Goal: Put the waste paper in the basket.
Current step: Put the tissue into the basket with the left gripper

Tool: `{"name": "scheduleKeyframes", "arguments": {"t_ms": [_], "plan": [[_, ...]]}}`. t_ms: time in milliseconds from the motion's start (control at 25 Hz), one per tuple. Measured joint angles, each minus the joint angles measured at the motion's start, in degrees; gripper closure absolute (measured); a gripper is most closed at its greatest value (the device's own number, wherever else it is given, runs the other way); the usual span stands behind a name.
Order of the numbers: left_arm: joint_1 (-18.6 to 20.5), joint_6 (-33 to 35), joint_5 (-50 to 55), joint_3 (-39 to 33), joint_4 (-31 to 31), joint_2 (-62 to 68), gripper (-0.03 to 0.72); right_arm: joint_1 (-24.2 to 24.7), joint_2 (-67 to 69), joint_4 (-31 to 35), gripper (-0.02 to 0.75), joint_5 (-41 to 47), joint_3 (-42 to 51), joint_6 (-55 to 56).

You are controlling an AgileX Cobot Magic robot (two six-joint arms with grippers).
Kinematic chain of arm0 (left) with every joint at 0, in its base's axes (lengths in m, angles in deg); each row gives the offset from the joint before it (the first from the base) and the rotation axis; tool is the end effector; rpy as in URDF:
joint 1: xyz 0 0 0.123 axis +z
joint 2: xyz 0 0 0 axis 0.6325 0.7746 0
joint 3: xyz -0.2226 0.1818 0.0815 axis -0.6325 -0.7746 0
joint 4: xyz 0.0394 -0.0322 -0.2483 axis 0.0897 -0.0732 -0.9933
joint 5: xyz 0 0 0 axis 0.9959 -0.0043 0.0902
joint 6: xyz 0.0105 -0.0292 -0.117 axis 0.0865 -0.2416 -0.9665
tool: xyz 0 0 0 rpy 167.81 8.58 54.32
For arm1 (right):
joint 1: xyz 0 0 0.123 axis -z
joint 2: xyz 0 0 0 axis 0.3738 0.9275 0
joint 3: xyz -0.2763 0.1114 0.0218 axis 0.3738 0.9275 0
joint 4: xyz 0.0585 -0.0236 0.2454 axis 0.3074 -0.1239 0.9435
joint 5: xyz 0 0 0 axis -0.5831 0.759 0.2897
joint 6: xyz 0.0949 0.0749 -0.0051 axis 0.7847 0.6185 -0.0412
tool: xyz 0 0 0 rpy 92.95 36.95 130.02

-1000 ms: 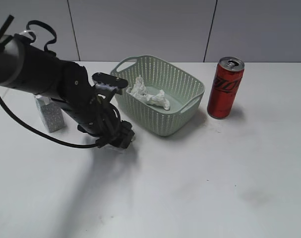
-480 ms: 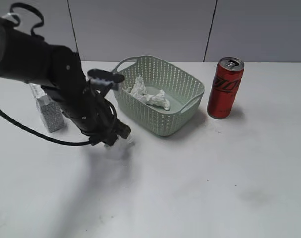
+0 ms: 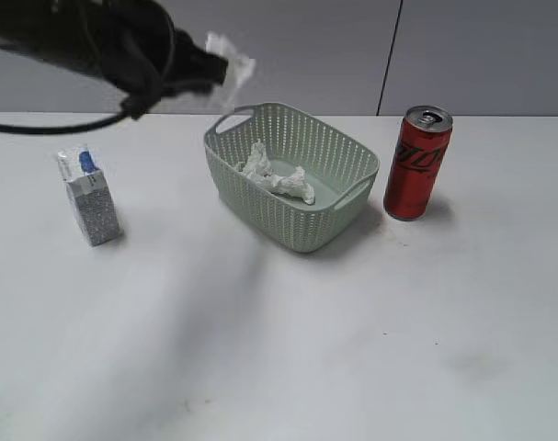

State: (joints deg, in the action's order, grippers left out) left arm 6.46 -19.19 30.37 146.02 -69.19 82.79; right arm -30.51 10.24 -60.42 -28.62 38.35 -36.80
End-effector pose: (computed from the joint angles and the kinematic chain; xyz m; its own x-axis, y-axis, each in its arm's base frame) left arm 0.3139 -0.2177 0.2749 -0.5611 0.3155 -0.7653 0.5870 0.8035 -0.0992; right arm 0.0383 0.0067 0.2480 -0.5245 -0.0850 -0.8471 -0.1579 0.9875 -0.0013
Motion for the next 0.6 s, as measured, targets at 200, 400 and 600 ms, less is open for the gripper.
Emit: {"name": "scheduleKeyframes", "arguments": {"t_ms": [200, 400, 600], "plan": [[0.0, 0.0, -22.13, 0.0, -0.18, -2.6, 0.688, 0.0, 0.0, 0.0, 0.166, 0.0, 0.0, 0.0], [0.0, 0.0, -37.1, 0.0, -0.41, 0.42, 0.688, 0.0, 0.0, 0.0, 0.166, 0.0, 0.0, 0.0], [-0.97, 0.0, -39.34, 0.0, -0.45, 5.93, 0.688, 0.0, 0.0, 0.0, 0.166, 0.0, 0.0, 0.0]]}}
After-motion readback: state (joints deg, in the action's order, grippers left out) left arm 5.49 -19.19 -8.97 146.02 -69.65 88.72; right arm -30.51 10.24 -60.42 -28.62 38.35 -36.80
